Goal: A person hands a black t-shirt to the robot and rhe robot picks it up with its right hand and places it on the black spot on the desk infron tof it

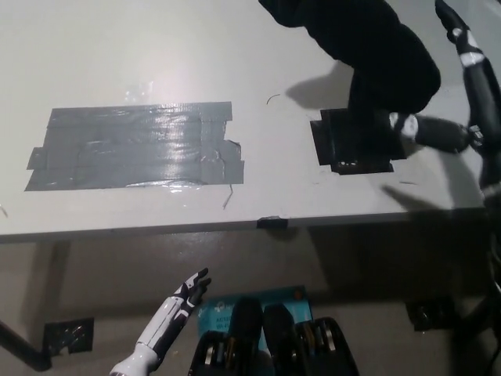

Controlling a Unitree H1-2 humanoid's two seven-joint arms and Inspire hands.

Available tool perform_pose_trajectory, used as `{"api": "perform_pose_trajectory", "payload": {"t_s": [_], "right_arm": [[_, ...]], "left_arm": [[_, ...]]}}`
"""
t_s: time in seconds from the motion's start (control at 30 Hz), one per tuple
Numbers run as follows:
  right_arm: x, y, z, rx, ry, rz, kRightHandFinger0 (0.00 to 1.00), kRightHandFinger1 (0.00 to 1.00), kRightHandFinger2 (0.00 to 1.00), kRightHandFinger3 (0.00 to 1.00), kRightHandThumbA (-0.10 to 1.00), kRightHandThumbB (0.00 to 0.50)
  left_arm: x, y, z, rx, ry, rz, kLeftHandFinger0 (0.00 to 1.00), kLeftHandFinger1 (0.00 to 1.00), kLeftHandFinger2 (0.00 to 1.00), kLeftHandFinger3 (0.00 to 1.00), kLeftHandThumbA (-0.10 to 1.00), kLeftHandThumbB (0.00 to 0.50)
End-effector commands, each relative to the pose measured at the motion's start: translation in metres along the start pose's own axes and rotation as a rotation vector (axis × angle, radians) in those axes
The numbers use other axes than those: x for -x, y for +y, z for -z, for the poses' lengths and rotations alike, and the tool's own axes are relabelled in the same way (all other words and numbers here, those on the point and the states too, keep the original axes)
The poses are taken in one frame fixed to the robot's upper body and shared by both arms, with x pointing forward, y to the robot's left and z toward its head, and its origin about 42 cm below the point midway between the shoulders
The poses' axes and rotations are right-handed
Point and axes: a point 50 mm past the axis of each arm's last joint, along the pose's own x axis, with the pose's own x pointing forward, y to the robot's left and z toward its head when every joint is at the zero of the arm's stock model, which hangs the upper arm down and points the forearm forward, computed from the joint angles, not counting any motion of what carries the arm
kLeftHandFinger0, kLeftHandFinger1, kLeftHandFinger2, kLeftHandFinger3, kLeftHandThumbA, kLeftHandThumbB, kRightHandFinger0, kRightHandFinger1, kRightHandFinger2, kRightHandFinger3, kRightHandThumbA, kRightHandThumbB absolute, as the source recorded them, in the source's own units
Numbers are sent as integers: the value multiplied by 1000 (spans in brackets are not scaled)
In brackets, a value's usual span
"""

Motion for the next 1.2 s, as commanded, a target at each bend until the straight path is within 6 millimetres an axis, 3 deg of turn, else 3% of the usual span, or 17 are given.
{"api": "perform_pose_trajectory", "payload": {"t_s": [0.0, 0.07, 0.3, 0.33, 0.37, 0.4, 0.43, 0.47, 0.5, 0.53, 0.57, 0.6, 0.63, 0.73, 0.77, 0.87, 1.17], "right_arm": [[-40, -5, 2, 182, 26, 79, 1000, 1000, 1000, 1000, 982, 422], [-46, -4, 5, 197, 33, 73, 1000, 1000, 1000, 1000, 983, 421], [-102, -2, 24, 308, 92, 45, 1000, 1000, 1000, 1000, 893, 443], [-113, -2, 30, 327, 102, 57, 1000, 1000, 1000, 1000, 833, 446], [-118, -3, 35, 319, 97, 82, 1000, 1000, 1000, 1000, 676, 423], [-119, -3, 38, 311, 92, 97, 1000, 1000, 1000, 1000, 626, 432], [-126, -4, 43, 341, 69, 176, 676, 658, 642, 730, 352, 367], [-129, -5, 45, 367, 47, 224, 514, 505, 635, 706, 302, 384], [-130, -6, 43, 360, 16, 277, 124, 292, 501, 563, 123, 323], [-130, -6, 41, 368, -13, 304, 25, 254, 524, 588, 8, 267], [-130, -7, 34, 368, -66, 348, 18, 413, 763, 825, -99, 180], [-131, -7, 31, 359, -90, 366, 35, 456, 773, 888, -100, 166], [-130, -6, 30, 360, -106, 367, 72, 509, 796, 916, -100, 122], [-127, -5, 29, 364, -148, 356, 95, 521, 800, 913, -100, 141], [-123, -4, 28, 368, -177, 363, 60, 481, 764, 904, -100, 170], [-119, -5, 26, 367, -200, 373, 22, 448, 761, 939, -100, 182], [-121, -19, 2, 403, -343, 343, 50, 515, 867, 1000, -100, 147]], "left_arm": [[-5, 7, -10, -32, -61, 22, 1000, 1000, 1000, 1000, 1000, 500], [-4, 6, -9, -18, -59, 20, 1000, 1000, 1000, 1000, 1000, 500], [-5, 6, -10, -17, -65, 12, 1000, 1000, 1000, 1000, 1000, 500], [-4, 6, -10, -21, -65, 14, 1000, 1000, 1000, 1000, 1000, 500], [-4, 5, -10, -23, -65, 16, 1000, 1000, 1000, 1000, 1000, 500], [-4, 5, -10, -23, -64, 18, 1000, 1000, 1000, 1000, 1000, 500], [-5, 4, -11, -19, -65, 20, 1000, 1000, 1000, 1000, 1000, 500], [-5, 4, -12, -15, -67, 22, 1000, 1000, 1000, 1000, 1000, 500], [-6, 5, -12, -16, -68, 21, 1000, 1000, 1000, 1000, 1000, 500], [-7, 5, -13, -17, -69, 20, 1000, 1000, 1000, 1000, 1000, 500], [-8, 7, -14, -17, -72, 18, 1000, 1000, 1000, 1000, 1000, 500], [-9, 8, -14, -17, -74, 16, 1000, 1000, 1000, 1000, 1000, 500], [-8, 9, -14, -11, -74, 15, 1000, 1000, 1000, 1000, 1000, 500], [-7, 8, -13, -2, -67, 19, 963, 1000, 1000, 1000, 1000, 500], [-6, 7, -13, -3, -71, 25, 976, 1000, 1000, 1000, 1000, 500], [-6, 7, -13, -18, -69, 28, 1000, 1000, 1000, 1000, 1000, 500], [-9, 10, -13, -5, -76, 29, 1000, 1000, 1000, 1000, 1000, 500]]}}
